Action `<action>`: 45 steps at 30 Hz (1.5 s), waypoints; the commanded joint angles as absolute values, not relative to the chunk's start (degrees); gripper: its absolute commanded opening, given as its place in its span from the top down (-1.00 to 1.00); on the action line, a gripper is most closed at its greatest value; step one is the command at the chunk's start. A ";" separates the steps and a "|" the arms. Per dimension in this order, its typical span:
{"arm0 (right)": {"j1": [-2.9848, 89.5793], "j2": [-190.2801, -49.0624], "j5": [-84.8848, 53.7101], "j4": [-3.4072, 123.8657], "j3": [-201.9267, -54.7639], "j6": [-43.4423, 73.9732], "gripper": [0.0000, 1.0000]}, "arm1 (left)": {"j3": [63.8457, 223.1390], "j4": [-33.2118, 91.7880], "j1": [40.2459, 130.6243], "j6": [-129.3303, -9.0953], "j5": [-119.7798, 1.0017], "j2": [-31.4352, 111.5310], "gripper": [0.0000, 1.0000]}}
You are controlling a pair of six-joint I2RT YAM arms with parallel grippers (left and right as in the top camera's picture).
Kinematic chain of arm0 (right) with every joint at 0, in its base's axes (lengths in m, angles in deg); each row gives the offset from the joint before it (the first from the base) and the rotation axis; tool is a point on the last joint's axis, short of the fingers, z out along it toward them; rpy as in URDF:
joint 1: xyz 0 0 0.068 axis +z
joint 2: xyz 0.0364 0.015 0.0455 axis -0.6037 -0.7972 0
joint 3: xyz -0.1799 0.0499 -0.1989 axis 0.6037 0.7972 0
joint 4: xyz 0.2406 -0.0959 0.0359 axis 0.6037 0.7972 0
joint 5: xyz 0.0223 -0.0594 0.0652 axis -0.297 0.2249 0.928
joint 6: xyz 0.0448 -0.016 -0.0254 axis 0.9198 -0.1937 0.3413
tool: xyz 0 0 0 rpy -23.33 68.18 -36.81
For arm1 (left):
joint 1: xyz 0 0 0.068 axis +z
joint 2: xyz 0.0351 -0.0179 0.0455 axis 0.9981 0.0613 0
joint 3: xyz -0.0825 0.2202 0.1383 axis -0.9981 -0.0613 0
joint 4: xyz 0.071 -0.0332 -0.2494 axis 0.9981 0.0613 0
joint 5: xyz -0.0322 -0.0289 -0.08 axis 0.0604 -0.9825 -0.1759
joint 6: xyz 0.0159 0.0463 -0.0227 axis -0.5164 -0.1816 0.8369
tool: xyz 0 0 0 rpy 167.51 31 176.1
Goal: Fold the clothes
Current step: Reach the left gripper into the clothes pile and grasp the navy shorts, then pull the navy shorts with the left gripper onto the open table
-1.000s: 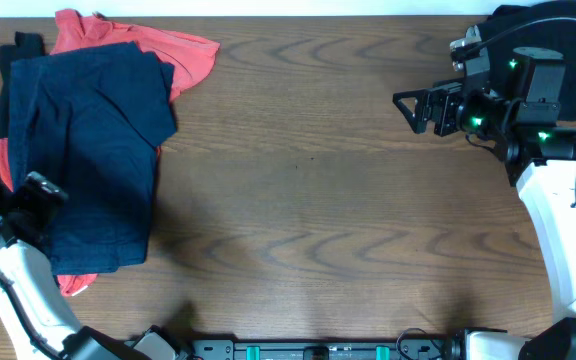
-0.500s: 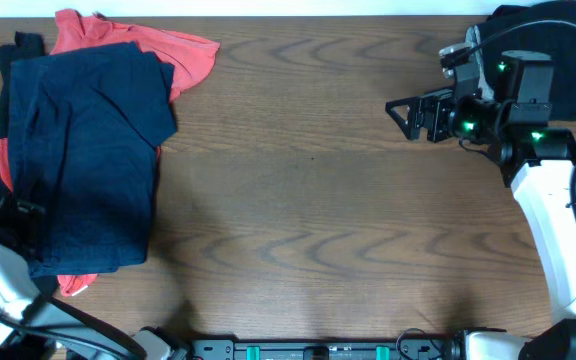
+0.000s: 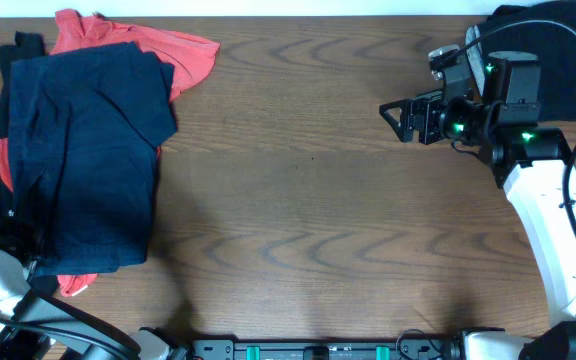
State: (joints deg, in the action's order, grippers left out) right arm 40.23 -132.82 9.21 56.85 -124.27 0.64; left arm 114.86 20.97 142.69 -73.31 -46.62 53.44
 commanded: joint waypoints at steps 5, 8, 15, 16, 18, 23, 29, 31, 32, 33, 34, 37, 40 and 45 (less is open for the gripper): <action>41.28 -132.82 6.32 56.55 -125.65 -0.01 -0.65 | 115.78 16.71 142.03 -70.75 -72.33 52.71 0.88; 41.28 -132.82 4.86 54.99 -125.65 -0.01 -0.61 | 115.78 14.81 139.39 -70.29 -80.66 50.57 0.88; 41.28 -132.80 4.88 50.73 -125.67 0.01 -0.60 | 115.78 10.98 124.11 -69.53 -81.44 42.73 0.89; 41.25 -132.80 4.86 50.49 -125.71 0.01 -0.60 | 115.78 9.78 120.81 -69.53 -81.38 42.03 0.88; 41.06 -132.80 4.86 50.10 -125.71 0.01 -0.60 | 115.78 7.77 115.17 -69.46 -80.66 41.46 0.88; 38.72 -131.97 4.86 49.77 -125.73 0.05 -0.58 | 115.78 4.73 100.27 -68.66 -72.26 41.50 0.88; 32.60 -128.36 4.88 47.93 -125.73 1.89 -0.58 | 115.78 -0.95 83.70 -68.66 -63.59 43.16 0.89; 30.15 -126.85 4.88 47.76 -125.73 2.83 -0.59 | 115.78 -4.21 78.63 -68.39 -61.53 44.39 0.88; 29.21 -126.24 4.90 47.76 -125.73 2.85 -0.59 | 115.78 -5.93 76.42 -68.22 -60.42 45.17 0.88; 28.36 -125.74 4.90 47.78 -125.73 2.85 -0.59 | 115.78 -7.66 74.36 -68.20 -59.24 46.03 0.88; 27.46 -125.19 4.90 47.80 -125.73 2.85 -0.59 | 115.78 -9.54 72.07 -68.07 -57.55 47.18 0.88; 25.80 -124.18 4.90 47.83 -125.73 3.03 -0.61 | 115.78 -14.92 66.69 -68.00 -54.36 51.01 0.88; 24.82 -123.99 4.93 47.87 -125.73 3.31 -0.61 | 115.78 -22.41 61.77 -67.34 -54.19 56.56 0.88; 24.16 -123.99 4.90 47.80 -125.73 3.75 -0.61 | 115.78 -34.13 55.26 -62.86 -54.21 65.28 0.88</action>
State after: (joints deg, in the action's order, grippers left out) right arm 24.88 -124.38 4.82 47.93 -124.84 2.70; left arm 114.95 -31.27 57.93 -65.99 -55.17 62.20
